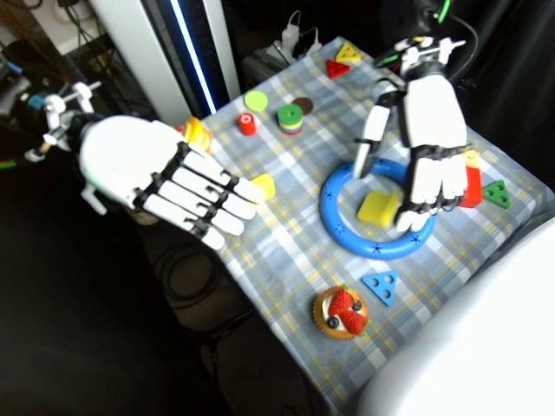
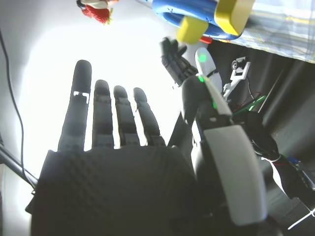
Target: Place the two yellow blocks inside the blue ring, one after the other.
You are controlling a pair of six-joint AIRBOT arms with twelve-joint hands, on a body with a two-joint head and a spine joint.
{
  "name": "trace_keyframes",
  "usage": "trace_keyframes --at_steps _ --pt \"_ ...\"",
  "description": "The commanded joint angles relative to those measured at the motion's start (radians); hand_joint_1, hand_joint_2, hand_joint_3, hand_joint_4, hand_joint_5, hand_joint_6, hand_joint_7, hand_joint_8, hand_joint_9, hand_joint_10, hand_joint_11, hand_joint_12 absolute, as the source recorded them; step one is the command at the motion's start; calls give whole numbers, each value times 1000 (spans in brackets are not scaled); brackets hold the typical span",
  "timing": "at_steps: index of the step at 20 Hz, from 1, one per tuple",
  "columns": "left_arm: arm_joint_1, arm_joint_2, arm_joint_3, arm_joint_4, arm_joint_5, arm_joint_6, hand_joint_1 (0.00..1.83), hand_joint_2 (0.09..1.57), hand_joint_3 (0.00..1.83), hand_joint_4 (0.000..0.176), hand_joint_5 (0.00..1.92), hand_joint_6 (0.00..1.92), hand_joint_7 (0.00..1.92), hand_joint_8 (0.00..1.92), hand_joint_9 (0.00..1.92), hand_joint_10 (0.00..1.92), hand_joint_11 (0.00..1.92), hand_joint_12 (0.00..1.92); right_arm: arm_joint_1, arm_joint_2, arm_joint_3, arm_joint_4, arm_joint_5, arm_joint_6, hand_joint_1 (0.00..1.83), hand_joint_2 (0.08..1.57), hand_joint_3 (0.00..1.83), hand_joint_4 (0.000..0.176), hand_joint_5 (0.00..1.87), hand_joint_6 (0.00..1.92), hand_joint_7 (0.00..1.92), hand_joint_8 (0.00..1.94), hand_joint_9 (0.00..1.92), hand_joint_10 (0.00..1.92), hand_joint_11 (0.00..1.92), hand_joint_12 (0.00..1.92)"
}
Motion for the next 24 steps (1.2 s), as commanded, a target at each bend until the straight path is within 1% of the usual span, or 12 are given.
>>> trace_keyframes --at_steps 1,2,5,6,9,10,13,14,16,19,22,24 --pt "-11 16 -6 15 -113 -2 793 1020 0 101 66 62 2 0 0 9 0 10 9 3 4 -10 122 6 376 1408 0 0 0 0 2 0 16 24 0 673" --pt "-9 26 -17 17 -124 -2 804 1005 0 131 21 36 0 0 0 0 0 0 8 3 4 -11 122 9 360 1401 0 0 0 0 0 0 6 19 0 564" --pt "0 69 -69 44 -165 -9 760 1003 0 152 0 4 0 0 0 0 0 0 8 1 4 -22 121 24 423 1380 0 0 0 0 0 0 18 23 0 468" --pt "6 91 -94 81 -187 -49 667 1028 0 175 0 0 0 0 0 0 0 0 8 -2 5 -26 117 31 557 1338 0 0 0 0 9 0 17 19 0 351" --pt "35 156 -165 157 -264 -148 639 1035 3 167 0 0 0 0 0 0 0 0 9 -17 15 -43 101 63 596 1308 0 0 0 0 6 1 7 10 0 120" --pt "52 191 -200 202 -311 -212 681 1050 8 137 0 0 0 0 0 0 0 0 9 -24 17 -52 95 77 527 1293 0 0 0 0 18 2 22 15 0 517" --pt "77 243 -256 232 -373 -237 656 1079 17 146 0 0 0 0 0 0 0 0 7 -44 23 -67 85 103 468 1281 0 0 0 0 57 7 75 41 0 922" --pt "87 259 -272 238 -394 -243 686 1085 15 138 0 0 0 0 0 0 0 0 6 -57 30 -70 78 113 450 1296 2 0 0 0 62 1 88 69 0 1088" --pt "107 282 -291 250 -426 -273 656 1108 20 142 0 0 0 0 0 0 0 0 0 -78 37 -74 72 127 498 1293 0 0 8 3 97 5 93 115 0 1133" --pt "121 293 -302 250 -455 -279 600 1153 26 129 0 0 0 0 0 0 0 0 -3 -95 41 -79 62 134 560 1301 2 0 26 3 100 0 53 149 0 880" --pt "137 305 -315 243 -480 -280 577 1177 24 127 0 0 0 0 0 0 0 0 -1 -121 56 -79 38 135 583 1296 0 0 39 5 103 5 46 208 0 1014" --pt "145 315 -324 239 -492 -280 569 1193 22 127 0 0 0 0 0 0 0 0 11 -141 71 -79 13 135 598 1290 0 0 68 8 132 5 4 448 0 1257"
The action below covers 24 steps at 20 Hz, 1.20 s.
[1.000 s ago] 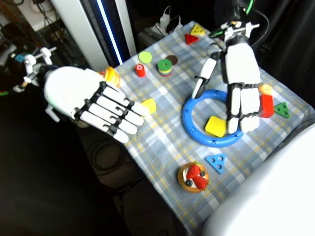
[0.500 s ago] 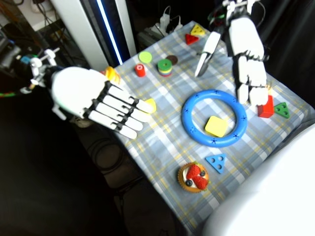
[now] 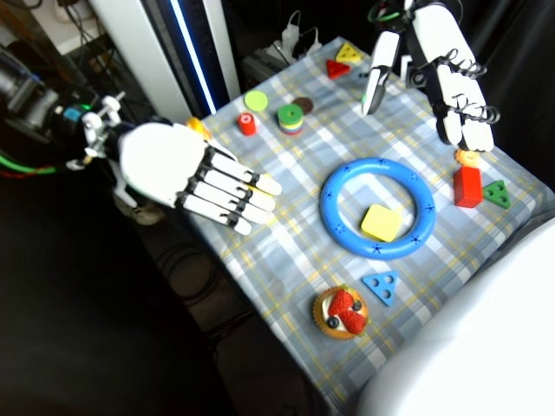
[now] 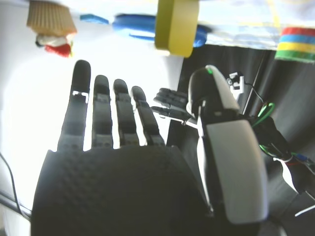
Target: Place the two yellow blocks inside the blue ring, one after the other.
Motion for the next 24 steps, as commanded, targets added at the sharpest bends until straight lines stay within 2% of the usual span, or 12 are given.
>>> trace_keyframes --at_steps 1,4,6,8,9,10,11,13,17,21,22,24 --pt "-7 6 -2 25 -134 -3 620 1190 12 130 0 0 0 0 0 0 0 0 19 -6 8 -13 94 5 554 1299 1 0 51 1 128 1 0 407 0 1156" --pt "-1 8 -4 24 -140 -4 605 1217 16 118 0 0 0 0 0 0 0 0 38 -29 32 -11 62 5 624 1324 4 0 74 9 203 20 0 542 0 1291" --pt "2 8 -4 23 -142 -4 623 1231 17 101 0 0 0 0 0 0 0 0 51 -42 43 -11 47 5 709 1336 2 0 180 47 347 86 0 980 0 1559" --pt "5 8 -5 21 -144 -4 644 1242 14 101 0 0 0 0 0 0 0 0 65 -58 59 -11 26 5 822 1335 1 0 372 235 464 554 118 1271 0 1759" --pt "5 8 -5 21 -146 -4 644 1242 14 101 0 0 0 0 0 0 0 0 67 -61 62 -11 23 5 822 1335 1 0 372 235 464 554 118 1271 0 1759" --pt "6 9 -7 21 -150 -4 636 1229 6 112 0 0 0 0 0 0 0 0 72 -66 66 -11 19 5 1071 1321 1 0 451 1329 710 1251 342 1368 94 1875" --pt "7 11 -8 21 -152 -4 633 1237 7 110 0 0 0 0 0 0 0 0 76 -69 67 -11 18 5 1188 1259 0 0 604 1384 853 1389 804 1422 679 1837" --pt "9 13 -9 21 -155 -5 636 1239 7 111 0 0 0 0 0 0 0 0 79 -70 69 -11 18 5 1192 1244 0 0 638 1370 867 1362 910 1390 867 1754" --pt "22 23 -15 13 -168 -5 611 1247 6 114 0 0 0 0 0 0 0 0 113 -55 63 -43 42 5 1322 1265 7 0 564 1403 749 1401 699 1656 612 1863" --pt "34 27 -15 2 -171 -5 597 1260 7 101 0 0 0 0 0 0 0 0 155 -46 66 -71 55 5 1146 1311 1 0 531 1501 765 1546 780 1585 736 1910" --pt "37 27 -15 -5 -173 -5 614 1262 5 83 0 0 0 0 0 0 0 0 167 -47 72 -71 55 5 1142 1312 1 0 532 1507 760 1543 750 1590 675 1913" --pt "37 24 -14 -8 -173 -5 626 1300 16 91 0 0 0 0 0 0 0 0 190 -55 83 -76 54 5 1128 1311 0 0 532 1551 758 1490 621 1515 426 1887"
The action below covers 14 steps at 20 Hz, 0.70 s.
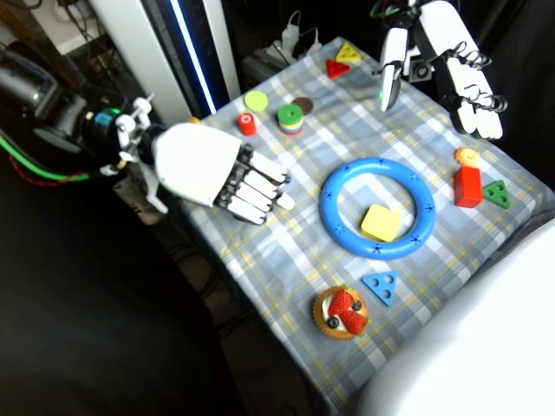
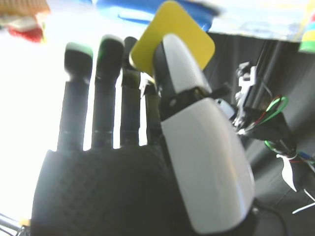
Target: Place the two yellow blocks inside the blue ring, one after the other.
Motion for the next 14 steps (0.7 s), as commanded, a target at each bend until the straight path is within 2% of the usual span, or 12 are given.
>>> trace_keyframes --at_steps 1,2,3,4,5,6,8,9,10,11,14 --pt "-10 2 2 28 -116 -5 635 1352 19 100 0 0 0 0 0 0 0 0 24 -7 8 -11 119 3 1272 1305 1 0 509 1541 743 1461 580 1672 291 1892" --pt "-8 1 3 25 -115 -5 660 1375 18 98 0 0 0 0 0 0 0 0 44 -16 20 -16 110 3 1306 1295 0 0 513 1520 752 1438 598 1670 299 1855" --pt "-6 0 4 23 -115 -5 657 1400 20 102 0 0 0 0 0 0 0 0 60 -23 29 -22 101 3 1316 1288 0 0 519 1494 748 1435 628 1658 407 1844" --pt "-2 0 4 19 -117 -5 680 1408 16 90 0 0 0 0 0 0 0 0 85 -38 44 -30 89 3 1185 1296 1 0 542 1488 774 1496 673 1588 570 1879" --pt "2 0 6 15 -118 -5 755 1411 9 79 4 1 0 0 0 0 0 0 121 -66 73 -38 79 3 1286 1288 3 0 529 1484 740 1475 655 1627 545 1852" --pt "4 0 6 14 -118 -5 755 1411 9 79 4 1 0 0 0 0 0 0 129 -73 79 -40 75 3 1286 1288 3 0 529 1484 740 1475 655 1627 545 1852" --pt "9 0 8 9 -119 -5 831 1410 3 65 14 4 0 0 0 0 0 0 169 -100 108 -52 50 3 1320 1281 0 0 538 1464 738 1453 654 1634 531 1790" --pt "10 0 9 8 -118 -5 818 1413 4 72 13 3 0 0 0 0 0 0 183 -108 117 -55 44 3 1330 1265 0 0 562 1401 758 1419 725 1619 636 1810" --pt "11 -2 10 6 -118 -5 831 1406 0 63 26 6 0 0 0 0 0 0 203 -121 129 -61 37 3 1324 1277 2 0 535 1433 718 1454 702 1639 679 1782" --pt "11 -4 12 6 -118 -5 835 1404 0 63 29 7 0 0 0 0 0 0 221 -134 142 -65 27 3 1321 1283 2 0 525 1447 704 1474 692 1650 697 1772" --pt "12 -7 15 4 -118 -5 940 1374 0 55 42 7 0 0 0 0 0 0 257 -184 187 -75 4 3 1316 1292 0 0 534 1489 697 1495 642 1666 506 1785"
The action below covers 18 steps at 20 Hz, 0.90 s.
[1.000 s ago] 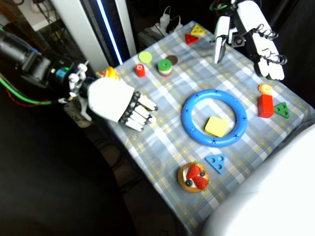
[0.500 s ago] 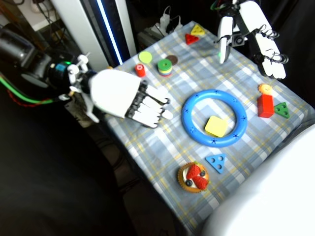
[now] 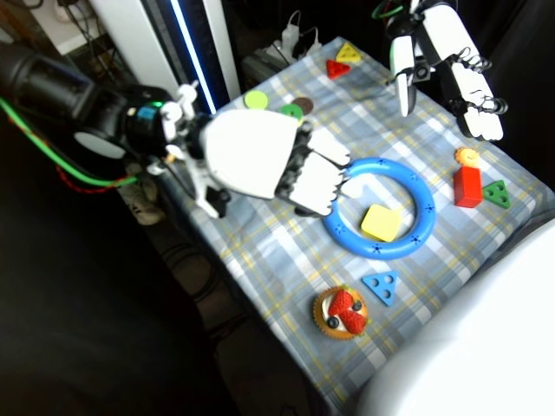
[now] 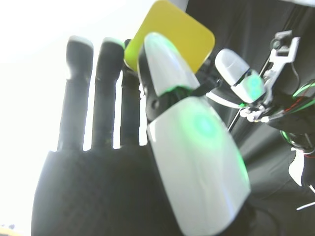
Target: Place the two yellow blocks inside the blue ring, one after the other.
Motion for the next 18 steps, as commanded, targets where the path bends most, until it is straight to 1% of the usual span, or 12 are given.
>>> trace_keyframes --at_steps 1,4,6,7,8,9,10,12,13,14,16,18 --pt "-2 -3 7 24 -115 -5 943 1371 0 55 48 8 0 0 0 0 0 0 23 -21 15 -12 97 3 1319 1286 0 0 550 1468 703 1483 651 1649 508 1771" --pt "3 -6 13 20 -114 -11 1039 1384 0 51 46 4 0 0 0 0 0 0 49 -84 65 -16 31 3 1330 1262 0 0 583 1397 747 1416 693 1607 596 1691" --pt "2 -10 17 19 -112 -12 1052 1394 3 36 54 4 0 0 0 0 0 0 55 -107 83 -22 -7 3 1196 1309 2 0 499 1489 754 1521 573 1519 447 1798" --pt "2 -11 18 19 -109 -13 1031 1403 6 40 42 2 0 0 0 0 0 0 57 -111 86 -23 -15 3 1255 1290 0 0 352 926 676 1507 498 1397 289 1810" --pt "2 -12 19 19 -104 -15 1024 1399 4 41 43 3 0 0 0 0 0 0 58 -113 88 -23 -23 3 980 1262 0 0 189 462 427 734 304 1095 58 1748" --pt "2 -16 20 21 -98 -15 997 1412 8 53 13 1 0 0 0 0 0 0 59 -116 91 -22 -29 3 857 1244 0 0 135 199 376 338 233 903 11 1670" --pt "2 -20 23 21 -96 -15 992 1412 8 55 2 0 0 0 0 0 0 0 59 -116 92 -22 -29 3 709 1244 0 52 37 68 237 121 116 755 1 1520" --pt "5 -20 23 20 -95 -15 991 1404 3 63 0 0 0 0 0 0 0 0 59 -115 87 -22 -29 5 487 1259 3 114 1 2 65 8 7 556 0 1317" --pt "5 -20 22 20 -96 -15 1042 1397 0 60 0 0 0 0 0 0 0 0 59 -114 80 -22 -29 6 463 1286 3 148 0 0 2 0 19 174 0 938" --pt "6 -18 21 20 -96 -17 1042 1397 0 60 0 0 0 0 0 0 0 0 59 -102 69 -22 -25 6 463 1286 3 148 0 0 2 0 19 174 0 938" --pt "13 -13 17 20 -103 -25 1014 1402 1 66 0 0 0 0 0 0 0 0 59 -83 38 -21 -8 7 411 1304 0 104 0 0 0 0 9 72 0 478" --pt "23 -11 15 20 -112 -40 944 1414 6 61 0 0 0 0 0 0 0 0 58 -45 8 -17 20 7 375 1307 0 77 0 0 0 0 46 65 0 667"
